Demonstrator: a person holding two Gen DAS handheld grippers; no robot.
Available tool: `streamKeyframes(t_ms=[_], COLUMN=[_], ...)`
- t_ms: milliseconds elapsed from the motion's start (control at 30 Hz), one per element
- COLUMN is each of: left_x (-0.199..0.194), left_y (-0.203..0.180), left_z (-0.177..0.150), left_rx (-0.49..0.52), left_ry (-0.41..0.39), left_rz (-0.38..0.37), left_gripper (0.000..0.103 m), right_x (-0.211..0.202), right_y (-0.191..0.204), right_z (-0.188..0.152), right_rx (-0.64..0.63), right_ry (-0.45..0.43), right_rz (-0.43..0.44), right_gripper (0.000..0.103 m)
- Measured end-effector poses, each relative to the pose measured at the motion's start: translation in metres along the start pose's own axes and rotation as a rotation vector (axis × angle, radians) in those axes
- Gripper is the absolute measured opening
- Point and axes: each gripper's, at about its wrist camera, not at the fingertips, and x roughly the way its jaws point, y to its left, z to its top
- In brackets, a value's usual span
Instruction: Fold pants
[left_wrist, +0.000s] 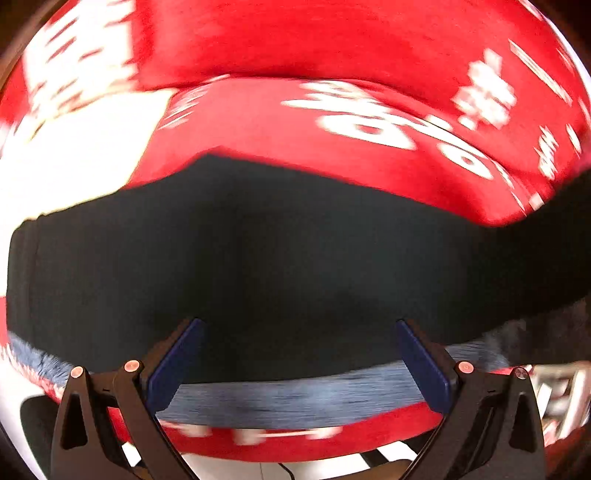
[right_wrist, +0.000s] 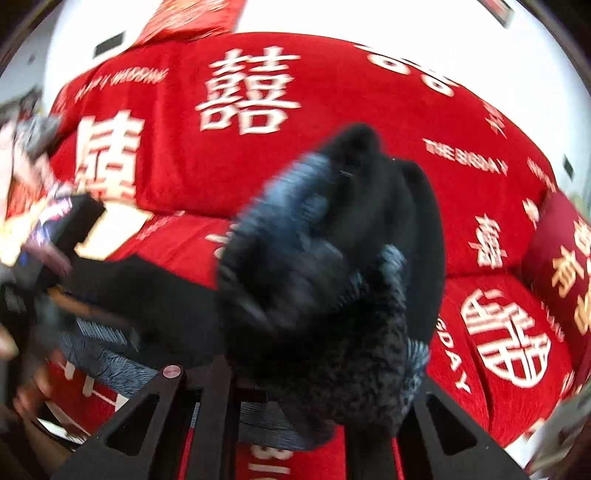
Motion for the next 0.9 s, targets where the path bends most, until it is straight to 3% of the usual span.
streamKeyframes(t_ms=[133, 333, 433, 500, 533, 567, 633, 767, 833, 900], left_x=[-0.008, -0.001, 0.002, 0.002, 0.001, -0.001, -0.004, -0.011, -0.016, -0.025], left_y=[0.071, 0.106, 0.104, 0.101, 0.1, 0.098, 0.097, 0.094, 0.087, 0.075], left_z=[-0.008, -0.026, -0.028, -0.026, -0.025, -0.023, -0.019, -0.017, -0.017, -0.019], left_rx=[-0.142, -0.185, -0.16, -0.147, -0.15, -0.153, -0.154, -0.139, -0.122, -0.095], left_ry=[-0.019, -0.001, -0.006, -0.012, -0.017, -0.02, -0.029, -0.043, -0.046, -0.058], left_rz=[-0.002, -0.025, -0.036, -0.061, -0.072, -0.077, -0.089, -0.09, -0.1, -0.11], left_gripper=[0.103, 0.103, 0.103, 0.103, 0.103, 0.103, 0.103, 0.103, 0.103, 0.103], right_x=[0.028, 0.073, 0.082, 0.077, 0.074, 0.069, 0.051, 0.01, -0.007, -0.01], right_y=[0.061, 0.147, 0.168, 0.175, 0.175, 0.175, 0.172, 0.157, 0.129, 0.088], right_z=[-0.01, -0.047, -0.063, -0.066, -0.066, -0.064, -0.057, -0.044, -0.037, -0.037], right_rx=[-0.146, -0.409, -0.497, -0.552, -0.56, -0.563, -0.55, -0.439, -0.274, -0.098], right_ry=[0.041, 0.15, 0.183, 0.173, 0.17, 0.161, 0.122, 0.086, 0.089, 0.116], right_rz=[-0.053, -0.111, -0.172, -0.2, -0.194, -0.186, -0.155, 0.014, 0.134, 0.179], right_gripper=[0.014, 0.014, 0.021, 0.031, 0.041, 0.059, 0.084, 0.084, 0.085, 0.085])
